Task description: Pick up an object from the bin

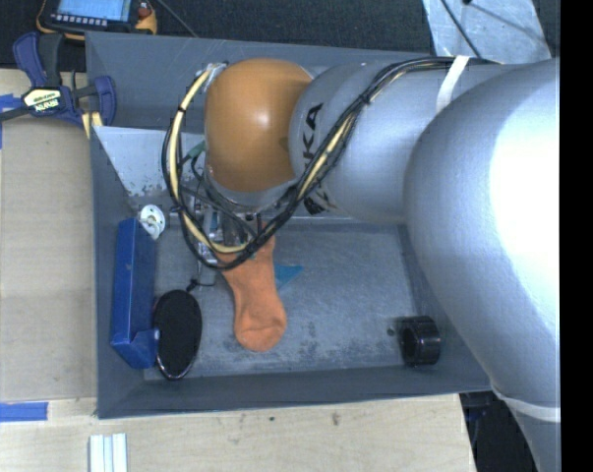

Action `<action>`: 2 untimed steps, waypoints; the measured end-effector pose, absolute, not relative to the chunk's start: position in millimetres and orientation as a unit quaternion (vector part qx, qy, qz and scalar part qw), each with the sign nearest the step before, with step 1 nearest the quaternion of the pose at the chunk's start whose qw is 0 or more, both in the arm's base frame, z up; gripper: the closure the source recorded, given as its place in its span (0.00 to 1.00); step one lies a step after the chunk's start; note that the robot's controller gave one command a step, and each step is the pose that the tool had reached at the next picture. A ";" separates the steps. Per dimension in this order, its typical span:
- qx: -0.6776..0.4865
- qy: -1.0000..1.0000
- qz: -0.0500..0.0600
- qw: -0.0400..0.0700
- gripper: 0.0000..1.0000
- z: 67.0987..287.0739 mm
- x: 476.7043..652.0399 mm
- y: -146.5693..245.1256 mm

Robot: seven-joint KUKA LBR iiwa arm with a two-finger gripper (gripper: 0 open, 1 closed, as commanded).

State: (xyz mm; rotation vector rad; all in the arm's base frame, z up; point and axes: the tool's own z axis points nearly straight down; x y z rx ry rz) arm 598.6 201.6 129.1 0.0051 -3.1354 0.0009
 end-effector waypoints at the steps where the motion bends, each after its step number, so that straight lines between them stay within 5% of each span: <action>1: 0.000 -1.000 0.000 -0.001 0.00 134.2 600.7 200.9; 2: 0.079 -0.997 -0.002 -0.004 0.00 124.5 577.4 184.2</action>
Offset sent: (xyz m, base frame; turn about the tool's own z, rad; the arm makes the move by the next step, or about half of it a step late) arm -0.0777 -0.0668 -0.0315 -0.4825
